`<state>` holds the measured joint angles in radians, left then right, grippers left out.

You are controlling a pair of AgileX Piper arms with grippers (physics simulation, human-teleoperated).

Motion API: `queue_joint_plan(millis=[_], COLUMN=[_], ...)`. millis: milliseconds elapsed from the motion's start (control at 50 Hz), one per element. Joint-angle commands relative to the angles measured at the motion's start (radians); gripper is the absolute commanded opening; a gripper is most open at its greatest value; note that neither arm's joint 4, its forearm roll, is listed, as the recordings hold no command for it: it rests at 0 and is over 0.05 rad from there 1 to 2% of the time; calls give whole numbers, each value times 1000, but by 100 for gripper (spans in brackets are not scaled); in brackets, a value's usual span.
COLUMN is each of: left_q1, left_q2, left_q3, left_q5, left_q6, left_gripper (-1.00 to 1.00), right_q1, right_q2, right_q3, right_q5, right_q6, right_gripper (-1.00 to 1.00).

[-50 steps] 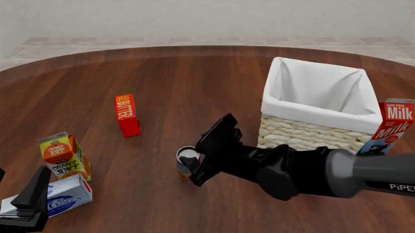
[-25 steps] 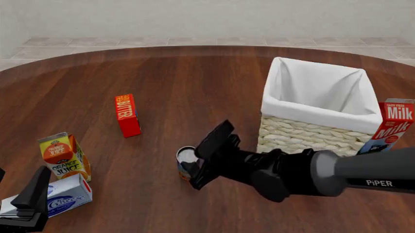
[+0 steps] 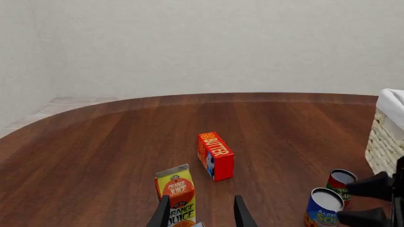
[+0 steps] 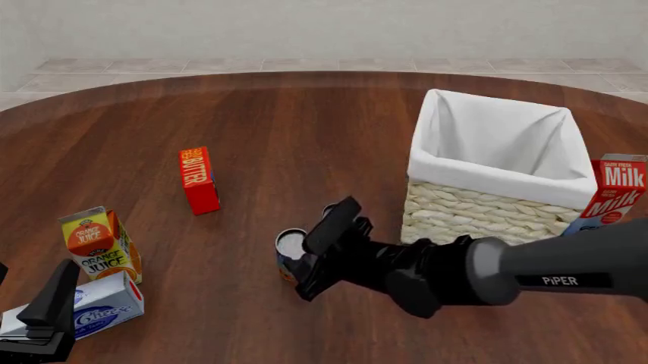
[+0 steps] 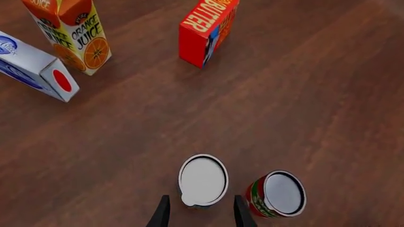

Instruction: Pick up the alphabet soup and the tomato sauce, and put them in the basket.

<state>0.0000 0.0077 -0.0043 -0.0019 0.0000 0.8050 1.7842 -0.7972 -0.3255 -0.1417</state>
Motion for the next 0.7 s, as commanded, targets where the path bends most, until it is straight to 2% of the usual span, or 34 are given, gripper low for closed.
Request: queue_joint_plan(millis=[20,700], left_q1=[0,0], left_q2=[0,0], left_q3=[0,0], left_q5=[0,0], left_q6=[0,0], left_gripper=[100,100], right_q1=[-1,-2], right_q2=[28,100], right_q3=[-5,-17], right_q5=[-14,-62], right_q6=[0,-3], right_gripper=[100,100])
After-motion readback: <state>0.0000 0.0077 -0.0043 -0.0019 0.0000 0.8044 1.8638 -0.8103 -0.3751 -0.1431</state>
